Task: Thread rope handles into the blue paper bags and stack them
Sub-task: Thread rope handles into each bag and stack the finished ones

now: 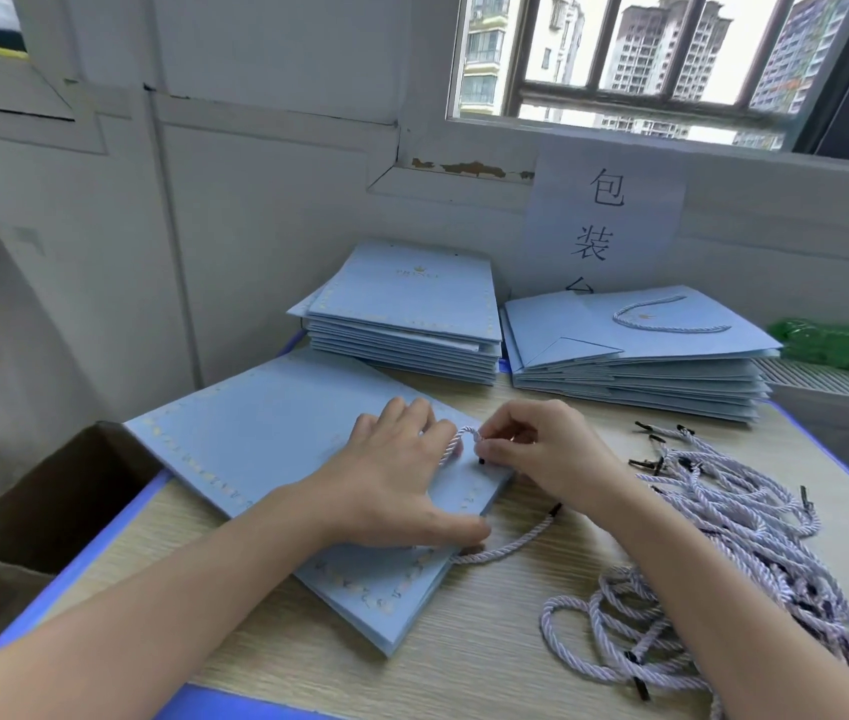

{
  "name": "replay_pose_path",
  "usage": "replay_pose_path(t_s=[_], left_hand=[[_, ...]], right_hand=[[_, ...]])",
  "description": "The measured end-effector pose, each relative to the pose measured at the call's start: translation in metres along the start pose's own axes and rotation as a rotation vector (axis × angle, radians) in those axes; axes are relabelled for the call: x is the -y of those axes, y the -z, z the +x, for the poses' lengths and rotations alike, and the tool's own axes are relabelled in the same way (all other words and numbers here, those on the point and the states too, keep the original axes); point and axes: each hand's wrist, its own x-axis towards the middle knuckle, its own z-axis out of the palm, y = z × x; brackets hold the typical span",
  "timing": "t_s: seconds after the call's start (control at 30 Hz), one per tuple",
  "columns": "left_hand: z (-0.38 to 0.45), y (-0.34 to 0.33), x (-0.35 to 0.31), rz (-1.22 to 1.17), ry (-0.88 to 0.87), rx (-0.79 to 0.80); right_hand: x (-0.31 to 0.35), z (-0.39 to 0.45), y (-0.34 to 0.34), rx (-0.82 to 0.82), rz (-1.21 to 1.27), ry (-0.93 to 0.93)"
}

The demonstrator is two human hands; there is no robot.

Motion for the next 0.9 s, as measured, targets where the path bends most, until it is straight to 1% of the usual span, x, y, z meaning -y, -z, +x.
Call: replay_pose_path(t_s=[0.13,0.3,0.37,0.53,0.63,0.8,0.9], left_hand=[[0.001,0.001,0.000,-0.037,0.009,-0.016],[0.001,0.011,0.002,-0.322,0.071,-0.096],[-0.001,0.013,0.003,-0.377,0.077,-0.120],[-0.004,0.015,0.005,-0.419,0.065,-0.157],[-0.004,0.014,0.004,-0.400,0.059,-0.163],[-0.003,0.013,0.002,-0.352,0.062,-0.181],[-0.004,0.013,0.004,-0.405,0.087,-0.224]], right_hand=[[0.004,0.000,-0.008,-0.019,-0.155,0.077],[0.002,0.002,-0.003,0.023,-0.242,0.127],[0.003,0.001,-0.001,0.051,-0.271,0.144],[0.004,-0.004,0.005,0.037,-0.187,0.191],[0.000,-0.007,0.007,0.036,-0.186,0.220],[0.001,-0.004,0.002,0.016,-0.183,0.212],[0.002,-0.003,0.001,0.009,-0.241,0.177]])
